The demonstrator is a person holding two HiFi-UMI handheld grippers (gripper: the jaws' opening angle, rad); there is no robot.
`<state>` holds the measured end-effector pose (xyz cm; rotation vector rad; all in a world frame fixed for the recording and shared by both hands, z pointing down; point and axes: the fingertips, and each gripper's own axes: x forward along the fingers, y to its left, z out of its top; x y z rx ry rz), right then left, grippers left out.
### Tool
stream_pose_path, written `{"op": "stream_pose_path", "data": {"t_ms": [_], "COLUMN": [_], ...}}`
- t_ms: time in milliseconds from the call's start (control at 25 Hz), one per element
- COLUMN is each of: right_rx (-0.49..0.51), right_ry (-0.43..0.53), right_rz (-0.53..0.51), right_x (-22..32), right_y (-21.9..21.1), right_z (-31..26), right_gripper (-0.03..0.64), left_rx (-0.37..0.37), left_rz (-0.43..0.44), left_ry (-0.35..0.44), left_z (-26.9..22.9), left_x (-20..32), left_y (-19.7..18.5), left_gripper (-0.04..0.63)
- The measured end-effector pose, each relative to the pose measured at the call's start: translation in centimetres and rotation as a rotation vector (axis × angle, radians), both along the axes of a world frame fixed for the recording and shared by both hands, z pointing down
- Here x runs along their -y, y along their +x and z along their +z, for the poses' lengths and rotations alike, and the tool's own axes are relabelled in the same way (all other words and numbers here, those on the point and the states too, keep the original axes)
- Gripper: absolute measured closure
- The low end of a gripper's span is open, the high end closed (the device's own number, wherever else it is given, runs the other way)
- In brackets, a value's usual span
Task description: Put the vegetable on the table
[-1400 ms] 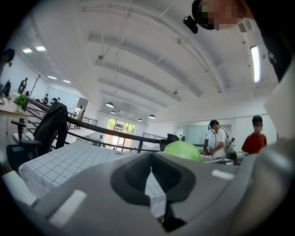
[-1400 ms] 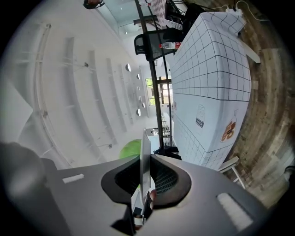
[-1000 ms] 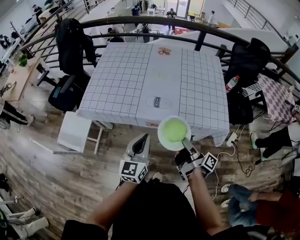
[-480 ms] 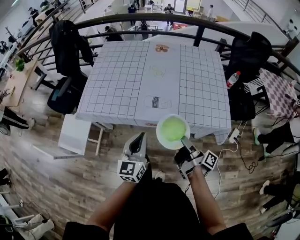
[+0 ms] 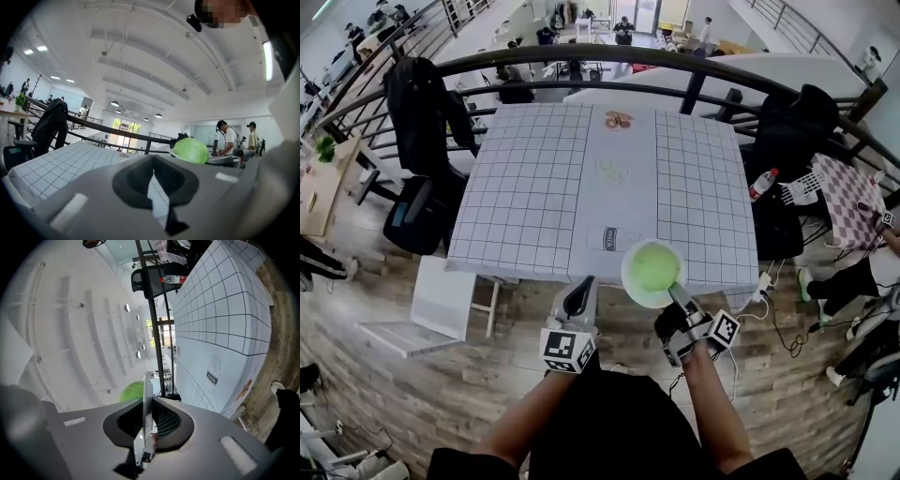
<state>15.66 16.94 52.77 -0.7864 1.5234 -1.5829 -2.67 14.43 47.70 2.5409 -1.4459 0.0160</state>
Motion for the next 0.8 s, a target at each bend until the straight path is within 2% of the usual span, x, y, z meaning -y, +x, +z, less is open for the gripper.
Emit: {"op": "stream_pose_path", "data": {"t_ms": [120,280,520,800], "right_rx": [-0.017,-0.055,-0.043,-0.005], "right_ry": [0.000,-0.058,-0.012,-0.025], "right_rz": [0.018,0.039,0.067,0.122], "right_x": [3.2,6.6,8.6,12.2], "right_y": [-0.1,-1.5,-2.2,-4.6], "right_z": [-1.5,-6.7,-1.4,-0.7], "right_gripper": [0.586,0.586,0.586,0.584], "left_rx": [-0.002,-0.012,-0.001,-0.001], "left_rz": [0.013,0.039,0.086,0.156], "left_ry": [-0.020,-0.072,0.002,0.006], "left_z": [-0.7,-5.5,-0.9,0.3], "left_x": [3.4,7.6,10.4,13.9], "left_y": [-0.7,-2.5,-1.9,-3.2], "left_gripper": [0.588,0.587,0.587,0.586]}}
